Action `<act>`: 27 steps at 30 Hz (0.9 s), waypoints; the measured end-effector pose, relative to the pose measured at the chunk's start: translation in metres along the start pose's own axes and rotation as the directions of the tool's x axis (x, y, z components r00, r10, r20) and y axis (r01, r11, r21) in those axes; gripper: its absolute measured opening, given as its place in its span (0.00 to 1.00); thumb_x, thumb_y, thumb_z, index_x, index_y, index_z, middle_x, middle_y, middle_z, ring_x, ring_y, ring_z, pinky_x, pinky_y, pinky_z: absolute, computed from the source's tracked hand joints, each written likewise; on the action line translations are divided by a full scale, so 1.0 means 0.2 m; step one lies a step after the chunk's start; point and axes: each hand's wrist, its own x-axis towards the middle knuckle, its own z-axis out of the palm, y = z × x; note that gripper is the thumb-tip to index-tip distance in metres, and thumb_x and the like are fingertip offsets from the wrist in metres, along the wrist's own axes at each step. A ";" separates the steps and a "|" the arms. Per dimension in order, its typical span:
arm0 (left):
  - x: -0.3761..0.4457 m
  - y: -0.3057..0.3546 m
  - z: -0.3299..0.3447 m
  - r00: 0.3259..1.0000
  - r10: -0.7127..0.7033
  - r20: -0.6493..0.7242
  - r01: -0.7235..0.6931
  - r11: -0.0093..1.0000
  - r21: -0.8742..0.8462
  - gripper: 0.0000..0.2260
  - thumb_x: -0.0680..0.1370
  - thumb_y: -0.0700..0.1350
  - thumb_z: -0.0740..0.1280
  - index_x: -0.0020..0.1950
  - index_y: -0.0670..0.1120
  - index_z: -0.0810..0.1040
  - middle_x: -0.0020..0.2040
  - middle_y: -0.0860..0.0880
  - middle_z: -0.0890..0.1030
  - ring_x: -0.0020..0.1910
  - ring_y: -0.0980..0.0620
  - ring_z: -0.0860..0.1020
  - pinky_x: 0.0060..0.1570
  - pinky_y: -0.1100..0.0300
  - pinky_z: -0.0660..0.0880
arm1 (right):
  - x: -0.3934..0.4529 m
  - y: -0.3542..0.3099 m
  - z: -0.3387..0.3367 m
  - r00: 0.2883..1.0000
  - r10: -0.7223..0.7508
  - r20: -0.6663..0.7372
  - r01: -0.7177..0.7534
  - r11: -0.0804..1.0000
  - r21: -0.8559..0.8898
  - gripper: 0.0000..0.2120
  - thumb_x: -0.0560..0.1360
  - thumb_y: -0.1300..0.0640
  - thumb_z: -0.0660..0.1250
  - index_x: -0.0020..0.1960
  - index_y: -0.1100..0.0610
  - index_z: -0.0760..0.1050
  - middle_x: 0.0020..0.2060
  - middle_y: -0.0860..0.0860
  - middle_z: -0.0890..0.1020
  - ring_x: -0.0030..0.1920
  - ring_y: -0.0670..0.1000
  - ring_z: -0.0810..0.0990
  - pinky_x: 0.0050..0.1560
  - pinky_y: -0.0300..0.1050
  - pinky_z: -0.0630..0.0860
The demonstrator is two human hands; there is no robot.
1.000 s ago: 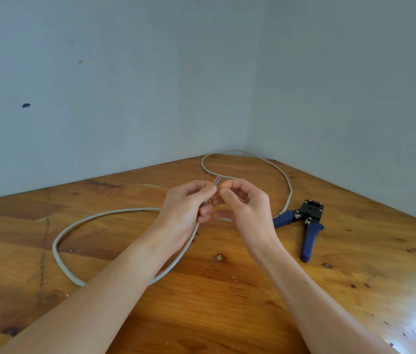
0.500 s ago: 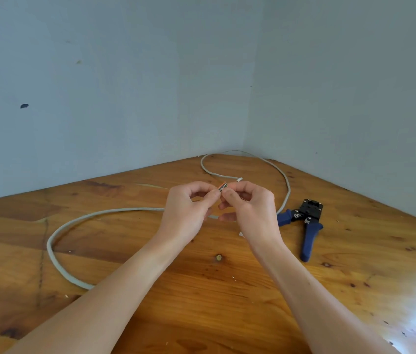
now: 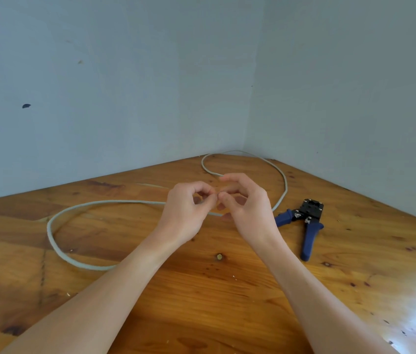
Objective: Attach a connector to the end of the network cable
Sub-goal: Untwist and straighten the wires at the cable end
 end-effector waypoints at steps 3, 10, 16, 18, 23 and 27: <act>0.00 -0.02 0.01 0.999 0.042 0.031 -0.045 0.995 0.090 0.07 0.78 0.43 0.71 0.41 0.53 0.83 0.36 0.58 0.82 0.35 0.60 0.77 0.36 0.69 0.71 | 0.00 0.01 -0.01 0.998 -0.056 0.025 0.060 0.986 -0.154 0.08 0.79 0.62 0.68 0.49 0.50 0.81 0.42 0.43 0.83 0.46 0.46 0.82 0.48 0.52 0.83; 0.02 -0.04 0.00 0.993 0.106 0.053 -0.114 0.976 0.186 0.06 0.77 0.42 0.72 0.43 0.53 0.84 0.40 0.59 0.82 0.43 0.59 0.79 0.44 0.69 0.72 | 0.02 0.04 -0.02 0.997 -0.073 0.025 0.077 0.945 -0.317 0.08 0.78 0.61 0.70 0.44 0.50 0.81 0.39 0.42 0.81 0.44 0.41 0.79 0.40 0.34 0.75; 0.01 -0.05 -0.01 0.984 0.157 0.087 -0.172 0.964 0.205 0.07 0.76 0.41 0.73 0.43 0.54 0.83 0.39 0.60 0.80 0.40 0.66 0.76 0.39 0.76 0.67 | 0.02 0.07 -0.02 0.995 -0.071 0.076 0.095 0.914 -0.395 0.06 0.79 0.60 0.69 0.45 0.50 0.79 0.36 0.42 0.79 0.39 0.42 0.77 0.38 0.36 0.72; 0.01 -0.06 0.00 0.985 0.145 0.096 -0.163 0.964 0.212 0.07 0.76 0.42 0.73 0.43 0.54 0.83 0.39 0.59 0.80 0.39 0.65 0.76 0.38 0.74 0.67 | 0.02 0.08 -0.02 0.991 -0.097 0.091 0.128 0.887 -0.444 0.05 0.79 0.60 0.68 0.45 0.52 0.78 0.37 0.44 0.79 0.38 0.44 0.77 0.39 0.39 0.75; 0.01 -0.07 0.02 0.987 0.134 0.085 -0.149 0.965 0.215 0.04 0.75 0.42 0.74 0.46 0.51 0.87 0.38 0.61 0.80 0.37 0.65 0.75 0.38 0.74 0.67 | 0.01 0.07 -0.01 0.982 -0.141 0.126 0.188 0.798 -0.573 0.03 0.81 0.58 0.66 0.47 0.55 0.75 0.39 0.50 0.80 0.38 0.51 0.78 0.38 0.49 0.78; 0.00 -0.08 0.02 0.987 0.147 0.070 -0.159 0.958 0.240 0.04 0.76 0.44 0.73 0.48 0.51 0.87 0.37 0.62 0.79 0.36 0.66 0.74 0.38 0.71 0.64 | 0.01 0.06 0.00 0.980 -0.147 0.136 0.199 0.742 -0.640 0.03 0.82 0.57 0.64 0.49 0.56 0.73 0.39 0.50 0.77 0.37 0.51 0.77 0.35 0.46 0.72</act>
